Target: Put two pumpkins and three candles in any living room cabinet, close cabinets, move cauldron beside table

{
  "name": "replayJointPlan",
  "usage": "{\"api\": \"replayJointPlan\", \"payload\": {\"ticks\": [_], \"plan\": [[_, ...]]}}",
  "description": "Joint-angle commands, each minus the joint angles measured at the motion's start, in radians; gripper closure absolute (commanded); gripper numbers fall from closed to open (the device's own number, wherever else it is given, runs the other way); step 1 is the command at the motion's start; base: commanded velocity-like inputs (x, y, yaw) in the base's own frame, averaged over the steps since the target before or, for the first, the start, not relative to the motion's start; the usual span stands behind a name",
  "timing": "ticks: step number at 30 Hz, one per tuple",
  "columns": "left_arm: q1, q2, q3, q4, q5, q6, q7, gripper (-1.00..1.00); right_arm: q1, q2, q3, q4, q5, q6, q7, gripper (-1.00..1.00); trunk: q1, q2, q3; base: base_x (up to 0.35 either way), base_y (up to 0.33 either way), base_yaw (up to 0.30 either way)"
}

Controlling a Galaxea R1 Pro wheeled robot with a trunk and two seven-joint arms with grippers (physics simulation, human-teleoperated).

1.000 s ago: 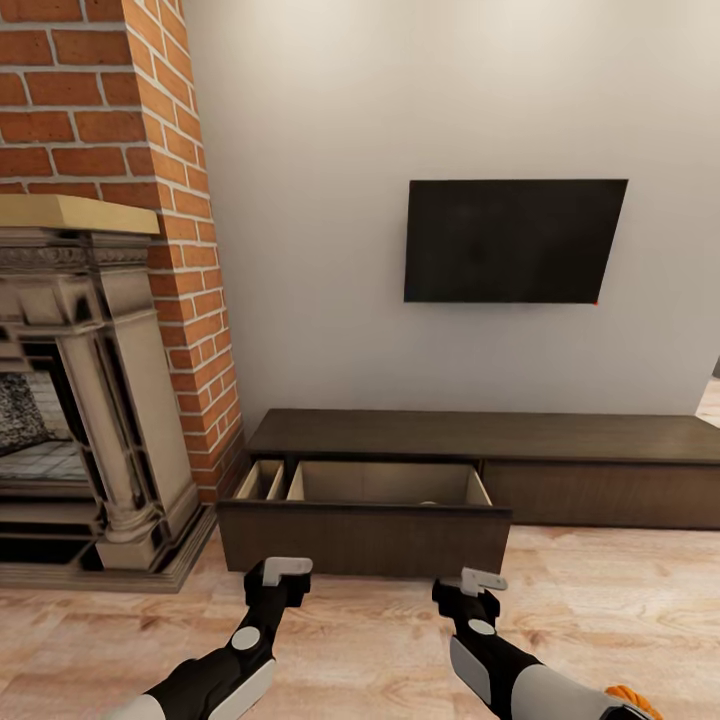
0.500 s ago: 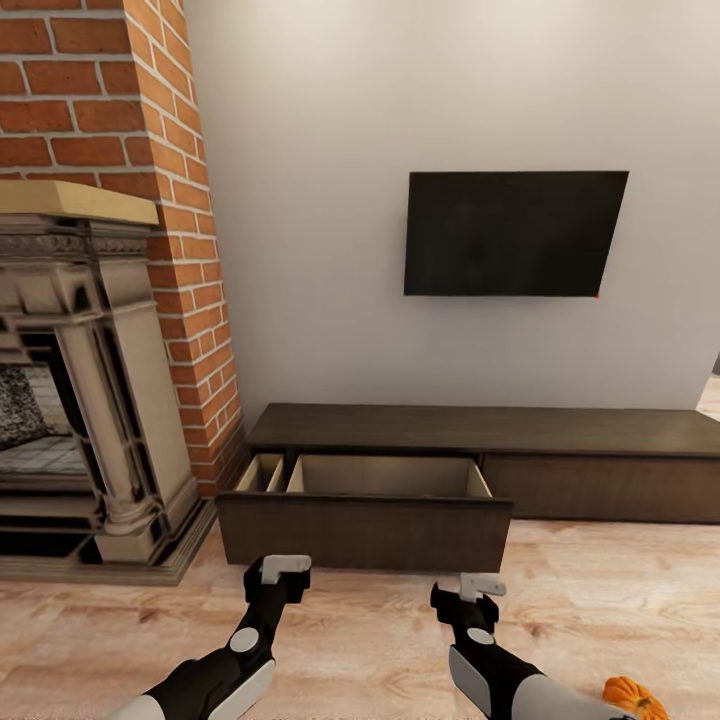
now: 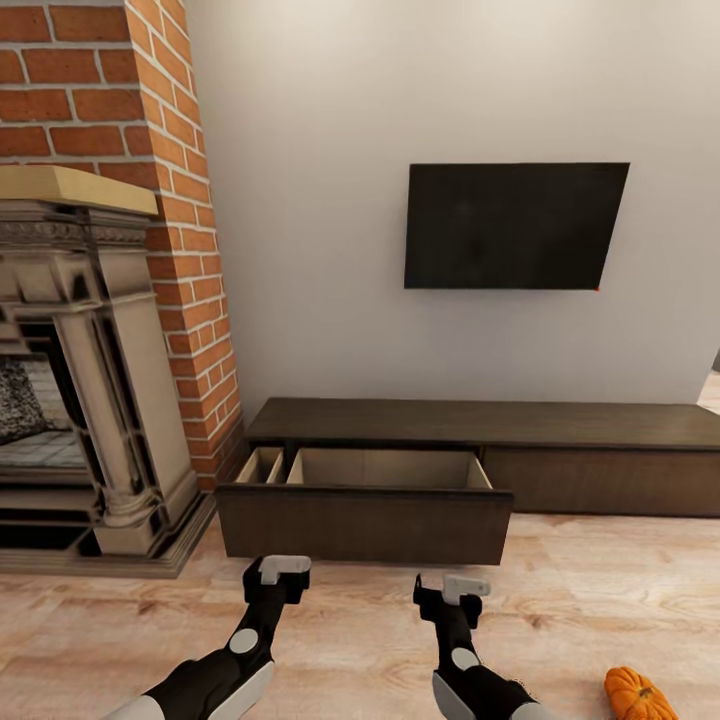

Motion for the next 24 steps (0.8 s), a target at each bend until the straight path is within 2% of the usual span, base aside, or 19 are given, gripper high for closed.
{"api": "replayJointPlan", "payload": {"ticks": [1,3,6,10,15,20,24], "plan": [[-0.002,0.001,-0.009,0.007,0.009,-0.006,0.006,-1.00,0.006,0.001,0.019,-0.013,0.008,-0.007,-0.044,-1.00,0.004,-0.008,-0.004,0.000,0.000,0.000],[-0.002,0.000,-0.009,0.018,0.009,-0.006,0.006,-1.00,0.012,0.002,0.033,-0.025,0.041,-0.009,-0.107,-1.00,0.011,-0.022,-0.011,0.000,0.000,0.000],[-0.002,0.000,-0.009,0.027,0.008,-0.006,0.006,-1.00,0.015,0.002,0.041,-0.034,0.067,-0.011,-0.152,-1.00,0.023,-0.043,-0.020,0.000,0.000,0.000],[-0.002,0.001,-0.009,0.031,0.008,-0.006,0.006,-1.00,0.018,0.002,0.043,-0.039,0.079,-0.012,-0.174,-1.00,0.038,-0.071,-0.032,0.000,0.000,0.000],[-0.002,0.001,-0.009,0.032,0.008,-0.006,0.004,-1.00,0.018,-0.001,0.042,-0.040,0.079,-0.014,-0.177,-1.00,0.057,-0.106,-0.048,0.000,0.000,0.000],[-0.002,0.002,-0.010,0.033,0.010,-0.006,-0.059,-1.00,0.018,-0.001,0.041,-0.040,0.078,-0.013,-0.120,-1.00,0.077,-0.141,-0.064,0.000,0.000,0.000],[-0.002,0.002,-0.009,0.034,0.012,-0.006,-0.088,-1.00,0.018,-0.001,0.039,-0.036,0.078,-0.011,-0.098,-1.00,0.092,-0.169,-0.076,0.000,0.000,0.000]]}}
